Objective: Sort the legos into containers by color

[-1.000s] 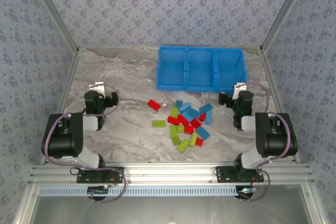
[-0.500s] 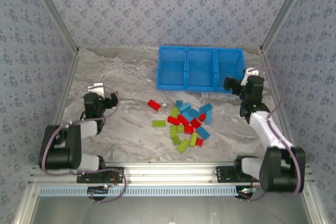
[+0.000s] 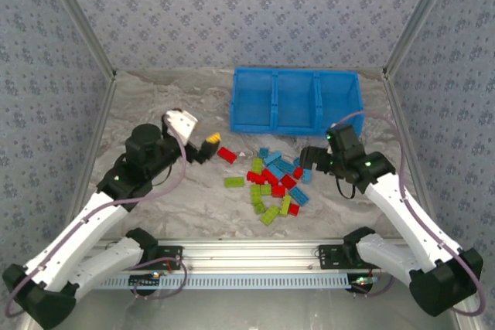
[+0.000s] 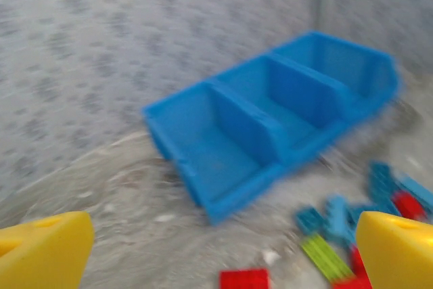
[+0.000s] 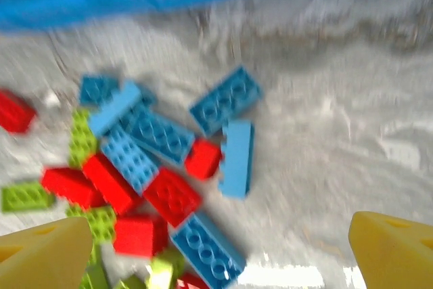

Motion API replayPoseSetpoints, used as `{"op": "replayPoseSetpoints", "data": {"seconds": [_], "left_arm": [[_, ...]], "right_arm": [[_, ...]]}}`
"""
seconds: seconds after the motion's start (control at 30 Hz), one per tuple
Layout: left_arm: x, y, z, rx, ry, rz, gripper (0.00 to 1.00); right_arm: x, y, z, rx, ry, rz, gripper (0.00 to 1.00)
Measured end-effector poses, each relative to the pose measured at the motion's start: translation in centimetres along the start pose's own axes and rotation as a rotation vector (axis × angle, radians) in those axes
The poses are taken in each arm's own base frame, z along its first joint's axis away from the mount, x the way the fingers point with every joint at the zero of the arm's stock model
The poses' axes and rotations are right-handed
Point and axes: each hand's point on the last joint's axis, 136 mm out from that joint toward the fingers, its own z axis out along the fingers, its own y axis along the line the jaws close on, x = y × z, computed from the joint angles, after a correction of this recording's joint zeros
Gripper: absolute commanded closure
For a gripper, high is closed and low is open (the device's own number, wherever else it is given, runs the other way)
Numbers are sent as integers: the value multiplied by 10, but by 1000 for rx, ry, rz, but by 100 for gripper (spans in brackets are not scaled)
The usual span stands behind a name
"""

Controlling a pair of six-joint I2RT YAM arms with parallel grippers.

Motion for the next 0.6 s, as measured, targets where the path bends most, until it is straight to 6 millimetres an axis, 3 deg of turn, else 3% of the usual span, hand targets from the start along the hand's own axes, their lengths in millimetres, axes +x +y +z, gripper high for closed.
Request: {"op": "replayPoseSetpoints", "data": {"seconds": [0.07,0.2,0.27,0.37,0.6], "left_arm": [[8,-38,-4,131,69,107,1],[43,-79,-3,280,204,264,1],[66,-87,-1,317,265,304,1],[83,-93,0,349,301,322,1],[87,-96,1,368,301,335,1]], "right_arm": [[15,-2,9,42,60,-14,9],[35,-16,34,126,151,-10,26],[43,-22,48,166,195,-11,32],[47,-23,66,190,229,-13,36],[44,-20,96,168,233,13,43]]}}
